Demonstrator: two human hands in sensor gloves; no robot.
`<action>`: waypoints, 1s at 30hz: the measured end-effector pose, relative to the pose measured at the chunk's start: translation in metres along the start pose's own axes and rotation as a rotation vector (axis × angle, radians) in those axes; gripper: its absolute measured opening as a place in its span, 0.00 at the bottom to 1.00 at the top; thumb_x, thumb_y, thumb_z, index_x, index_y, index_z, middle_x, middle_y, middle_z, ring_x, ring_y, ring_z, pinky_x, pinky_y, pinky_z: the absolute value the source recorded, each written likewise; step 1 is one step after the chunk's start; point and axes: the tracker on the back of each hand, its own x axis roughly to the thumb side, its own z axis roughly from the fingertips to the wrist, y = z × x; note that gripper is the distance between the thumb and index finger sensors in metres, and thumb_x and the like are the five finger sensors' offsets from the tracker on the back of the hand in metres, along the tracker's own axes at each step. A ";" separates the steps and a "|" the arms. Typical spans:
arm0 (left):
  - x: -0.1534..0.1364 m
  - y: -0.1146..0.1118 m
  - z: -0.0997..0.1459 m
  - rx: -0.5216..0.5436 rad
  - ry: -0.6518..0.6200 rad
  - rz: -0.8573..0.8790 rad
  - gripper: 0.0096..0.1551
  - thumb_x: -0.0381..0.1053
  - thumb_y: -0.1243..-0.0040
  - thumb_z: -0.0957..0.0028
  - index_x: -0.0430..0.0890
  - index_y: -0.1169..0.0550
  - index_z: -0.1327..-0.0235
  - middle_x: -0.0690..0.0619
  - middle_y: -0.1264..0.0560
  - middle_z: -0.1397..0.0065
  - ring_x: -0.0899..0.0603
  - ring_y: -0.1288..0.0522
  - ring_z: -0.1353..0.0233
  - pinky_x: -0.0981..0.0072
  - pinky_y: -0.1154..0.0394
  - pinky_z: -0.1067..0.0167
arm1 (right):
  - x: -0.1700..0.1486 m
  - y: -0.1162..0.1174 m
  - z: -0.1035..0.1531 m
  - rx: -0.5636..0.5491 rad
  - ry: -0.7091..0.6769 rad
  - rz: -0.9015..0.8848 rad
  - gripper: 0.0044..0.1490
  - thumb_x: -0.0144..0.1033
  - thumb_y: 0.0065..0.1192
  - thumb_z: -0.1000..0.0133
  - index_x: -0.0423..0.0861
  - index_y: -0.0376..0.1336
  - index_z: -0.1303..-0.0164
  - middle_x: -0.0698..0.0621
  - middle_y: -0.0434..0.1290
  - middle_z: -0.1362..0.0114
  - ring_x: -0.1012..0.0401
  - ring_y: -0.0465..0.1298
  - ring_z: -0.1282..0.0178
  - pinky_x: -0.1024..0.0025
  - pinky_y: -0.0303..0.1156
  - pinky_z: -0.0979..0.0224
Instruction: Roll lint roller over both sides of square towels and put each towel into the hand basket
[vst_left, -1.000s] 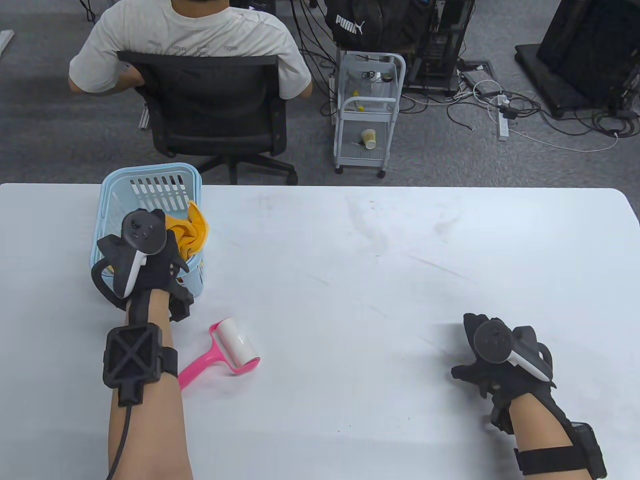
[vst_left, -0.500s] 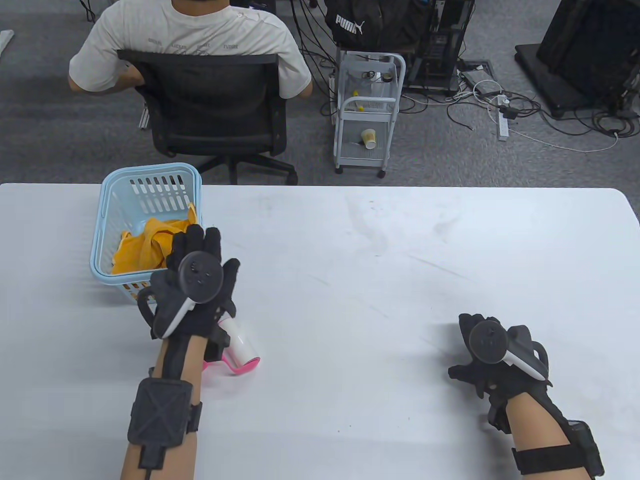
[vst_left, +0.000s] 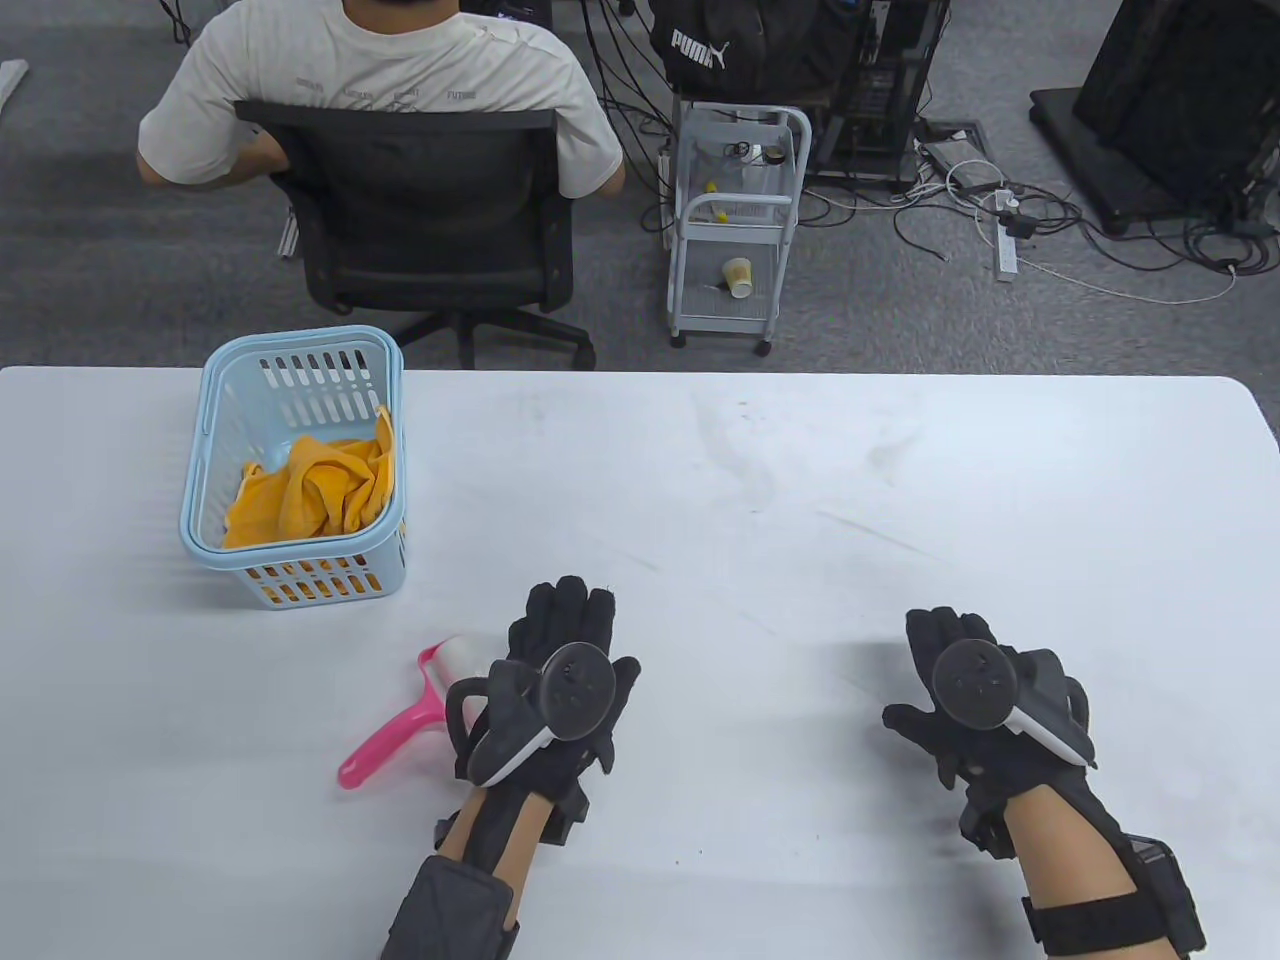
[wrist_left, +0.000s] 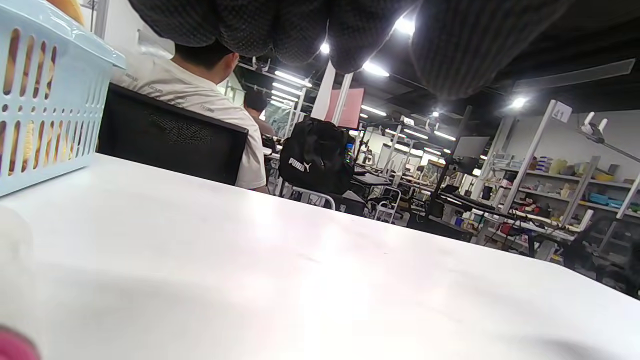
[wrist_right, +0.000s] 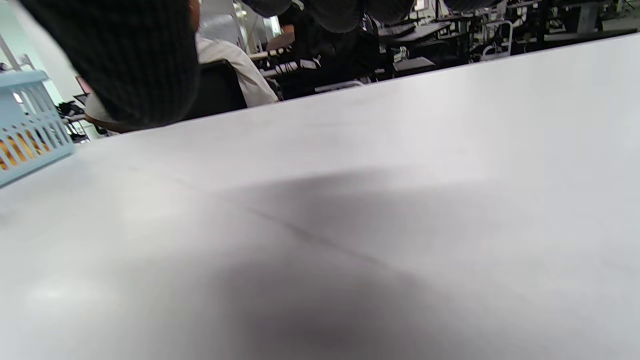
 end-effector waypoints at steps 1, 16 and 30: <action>0.002 0.000 0.001 0.009 -0.007 -0.017 0.38 0.62 0.41 0.45 0.51 0.35 0.23 0.42 0.44 0.14 0.29 0.45 0.17 0.36 0.40 0.28 | 0.012 -0.012 0.002 -0.021 -0.023 -0.005 0.58 0.56 0.63 0.44 0.43 0.38 0.16 0.37 0.44 0.14 0.35 0.44 0.16 0.29 0.50 0.24; 0.008 -0.011 0.009 0.061 -0.066 -0.091 0.35 0.60 0.50 0.44 0.51 0.37 0.23 0.42 0.47 0.14 0.30 0.49 0.17 0.35 0.43 0.28 | 0.096 0.022 0.003 -0.216 -0.008 0.002 0.46 0.54 0.46 0.40 0.42 0.45 0.17 0.38 0.39 0.15 0.38 0.35 0.19 0.32 0.45 0.25; 0.019 -0.019 0.010 0.048 -0.090 -0.159 0.35 0.61 0.54 0.44 0.50 0.38 0.24 0.43 0.49 0.14 0.31 0.52 0.16 0.35 0.46 0.28 | 0.093 0.040 -0.003 -0.193 0.015 0.028 0.45 0.53 0.44 0.40 0.42 0.44 0.17 0.39 0.39 0.15 0.40 0.34 0.19 0.33 0.43 0.24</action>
